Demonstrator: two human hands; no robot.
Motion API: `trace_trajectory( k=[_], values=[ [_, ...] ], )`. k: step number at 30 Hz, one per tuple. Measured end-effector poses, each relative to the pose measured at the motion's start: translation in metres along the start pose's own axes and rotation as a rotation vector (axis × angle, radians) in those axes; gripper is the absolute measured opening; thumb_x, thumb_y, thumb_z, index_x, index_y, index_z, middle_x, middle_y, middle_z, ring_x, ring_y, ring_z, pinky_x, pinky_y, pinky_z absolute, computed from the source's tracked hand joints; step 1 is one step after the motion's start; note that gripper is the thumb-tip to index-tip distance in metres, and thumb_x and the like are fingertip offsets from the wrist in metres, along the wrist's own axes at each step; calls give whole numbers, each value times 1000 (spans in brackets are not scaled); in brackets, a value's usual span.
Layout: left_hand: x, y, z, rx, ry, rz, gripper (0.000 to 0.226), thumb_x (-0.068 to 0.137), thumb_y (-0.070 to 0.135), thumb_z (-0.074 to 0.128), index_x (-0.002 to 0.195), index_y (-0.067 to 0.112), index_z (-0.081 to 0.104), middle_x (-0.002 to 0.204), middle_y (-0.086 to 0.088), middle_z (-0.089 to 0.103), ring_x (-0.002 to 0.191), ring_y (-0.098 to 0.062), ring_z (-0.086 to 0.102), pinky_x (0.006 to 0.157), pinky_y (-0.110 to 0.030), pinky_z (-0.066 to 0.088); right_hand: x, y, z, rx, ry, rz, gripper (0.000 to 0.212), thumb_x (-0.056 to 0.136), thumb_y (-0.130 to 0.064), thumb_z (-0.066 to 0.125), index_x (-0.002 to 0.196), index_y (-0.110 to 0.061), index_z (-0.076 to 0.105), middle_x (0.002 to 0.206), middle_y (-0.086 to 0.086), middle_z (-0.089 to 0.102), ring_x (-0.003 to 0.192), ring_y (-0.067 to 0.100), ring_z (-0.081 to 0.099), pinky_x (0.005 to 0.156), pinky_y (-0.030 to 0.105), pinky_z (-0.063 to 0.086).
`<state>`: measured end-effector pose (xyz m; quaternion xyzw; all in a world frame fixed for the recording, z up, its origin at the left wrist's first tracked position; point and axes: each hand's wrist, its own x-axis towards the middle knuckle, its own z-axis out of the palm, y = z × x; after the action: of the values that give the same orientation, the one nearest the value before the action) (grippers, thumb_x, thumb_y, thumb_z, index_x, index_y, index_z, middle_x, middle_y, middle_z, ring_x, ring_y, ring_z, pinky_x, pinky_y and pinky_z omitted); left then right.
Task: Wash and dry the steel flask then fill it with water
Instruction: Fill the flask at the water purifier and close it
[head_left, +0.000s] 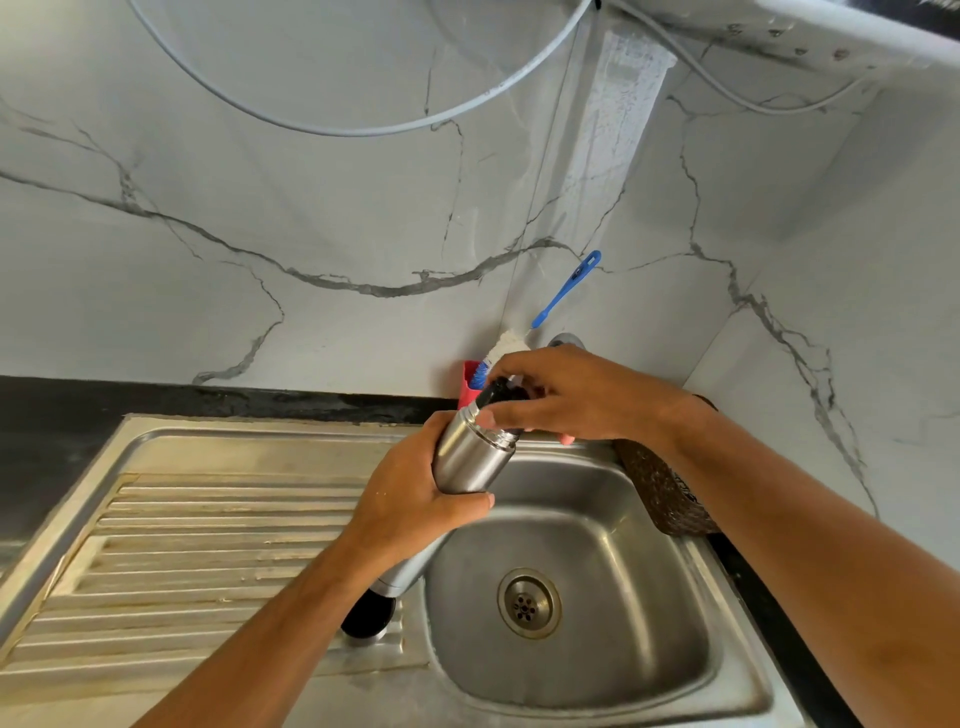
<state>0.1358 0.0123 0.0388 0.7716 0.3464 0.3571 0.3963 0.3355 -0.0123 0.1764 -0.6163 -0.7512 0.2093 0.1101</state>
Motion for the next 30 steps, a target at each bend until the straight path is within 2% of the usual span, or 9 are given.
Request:
trace_trajectory(
  k=[4,9,12,15,18,20,24,27,30],
  values=[
    [2,2,1,-24,-13,15,65,69,29,91,120,43,54,98,27,67,83,-3,68,64,-14,50,5,-2,13,-291,156,46,62,91,-82,43,87,-23,60,72,-9,61,70,10,59,67,34,49],
    [6,0,-4,-89,-75,-11,65,72,19,92,124,38,57,97,15,70,86,-10,70,70,-29,56,-2,-1,13,-366,192,-298,40,102,-66,41,109,-31,58,87,-13,64,74,7,56,82,45,51],
    [5,2,-4,-85,-80,3,63,72,21,92,122,38,57,96,13,71,85,-12,71,71,-34,59,0,2,22,-444,282,-316,42,104,-63,36,103,-27,58,78,-8,63,65,12,52,73,46,51],
    [1,6,7,-48,13,-1,65,70,29,94,122,39,56,96,19,71,82,-6,71,67,-25,59,6,-4,34,-446,411,-97,47,102,-64,32,86,-26,54,62,-8,52,61,19,51,71,45,52],
    [-3,4,16,18,84,-23,66,68,38,92,122,41,55,94,18,72,80,-3,71,68,-30,60,12,-4,39,-374,311,117,45,103,-63,36,71,-32,41,64,-10,47,66,17,54,66,35,44],
    [-4,2,14,19,61,-22,65,68,40,92,121,42,55,93,18,72,80,-4,71,68,-31,60,8,-2,37,-338,284,38,48,102,-67,38,69,-32,43,63,-9,49,62,11,51,62,34,40],
    [-2,0,-3,26,-24,31,65,67,38,91,121,42,55,94,16,72,81,-8,71,70,-39,60,1,9,32,-390,305,-388,47,101,-65,42,94,-24,63,69,-8,60,61,13,55,59,36,44],
    [-2,-1,-8,21,-12,29,64,68,36,91,121,40,56,94,14,72,81,-10,71,70,-42,60,8,6,38,-355,396,-393,47,101,-62,39,91,-23,62,67,-7,60,60,17,55,58,37,45],
    [-8,-4,-6,38,56,4,63,68,35,92,119,42,55,94,19,72,80,-6,71,69,-36,61,17,-1,52,-364,476,-256,51,99,-64,31,83,-24,57,60,-5,54,58,22,52,57,37,46]
  ],
)
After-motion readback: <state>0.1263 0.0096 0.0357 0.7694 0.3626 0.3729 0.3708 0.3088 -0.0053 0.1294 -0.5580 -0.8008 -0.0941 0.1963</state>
